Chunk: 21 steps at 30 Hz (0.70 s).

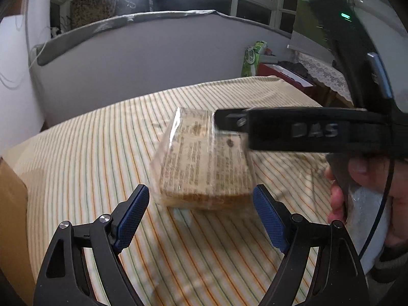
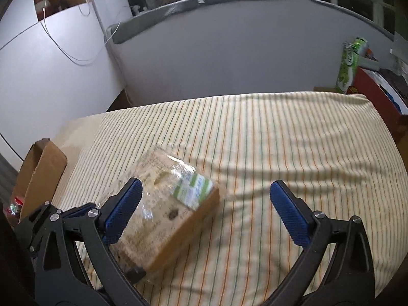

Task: Organize snacks
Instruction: 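Grasp the bagged bread loaf with the right tool while the left tool grips its other side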

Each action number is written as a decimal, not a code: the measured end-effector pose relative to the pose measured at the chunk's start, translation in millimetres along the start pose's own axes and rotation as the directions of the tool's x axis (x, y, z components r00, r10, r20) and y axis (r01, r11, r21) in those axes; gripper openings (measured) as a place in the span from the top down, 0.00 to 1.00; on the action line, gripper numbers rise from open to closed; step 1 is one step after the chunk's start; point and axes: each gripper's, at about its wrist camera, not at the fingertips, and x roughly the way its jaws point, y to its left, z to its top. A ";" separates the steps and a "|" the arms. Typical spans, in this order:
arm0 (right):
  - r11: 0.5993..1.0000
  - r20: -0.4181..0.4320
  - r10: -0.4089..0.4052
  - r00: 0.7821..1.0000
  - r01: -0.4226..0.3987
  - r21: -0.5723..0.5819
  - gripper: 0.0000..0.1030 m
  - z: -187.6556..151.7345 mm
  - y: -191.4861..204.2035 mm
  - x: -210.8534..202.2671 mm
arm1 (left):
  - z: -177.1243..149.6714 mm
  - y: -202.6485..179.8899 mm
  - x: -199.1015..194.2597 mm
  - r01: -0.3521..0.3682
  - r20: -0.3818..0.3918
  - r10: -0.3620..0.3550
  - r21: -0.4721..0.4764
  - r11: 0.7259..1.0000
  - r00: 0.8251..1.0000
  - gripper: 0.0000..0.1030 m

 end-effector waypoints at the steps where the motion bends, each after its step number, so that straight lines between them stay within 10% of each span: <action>1: 1.000 -0.012 -0.001 1.000 0.001 -0.004 0.01 1.9 -0.6 3.3 | 0.5 -0.6 0.0 -0.003 0.000 0.003 0.006 1.000 1.000 0.19; 6: 0.997 -0.076 0.081 0.994 -0.080 0.020 0.01 0.1 -6.0 23.8 | 1.7 -6.9 7.0 -0.013 -0.006 0.013 0.039 0.999 1.000 0.15; 9: 0.979 -0.073 0.194 0.978 -0.188 0.079 0.18 -6.0 -11.0 33.0 | 2.8 -6.5 12.0 -0.013 -0.016 0.014 0.045 0.999 1.000 0.13; 21: 0.978 -0.019 0.196 0.980 -0.194 0.079 0.26 -22.8 -13.9 19.9 | 1.1 -8.8 23.1 -0.060 -0.049 0.064 0.084 0.995 0.997 0.16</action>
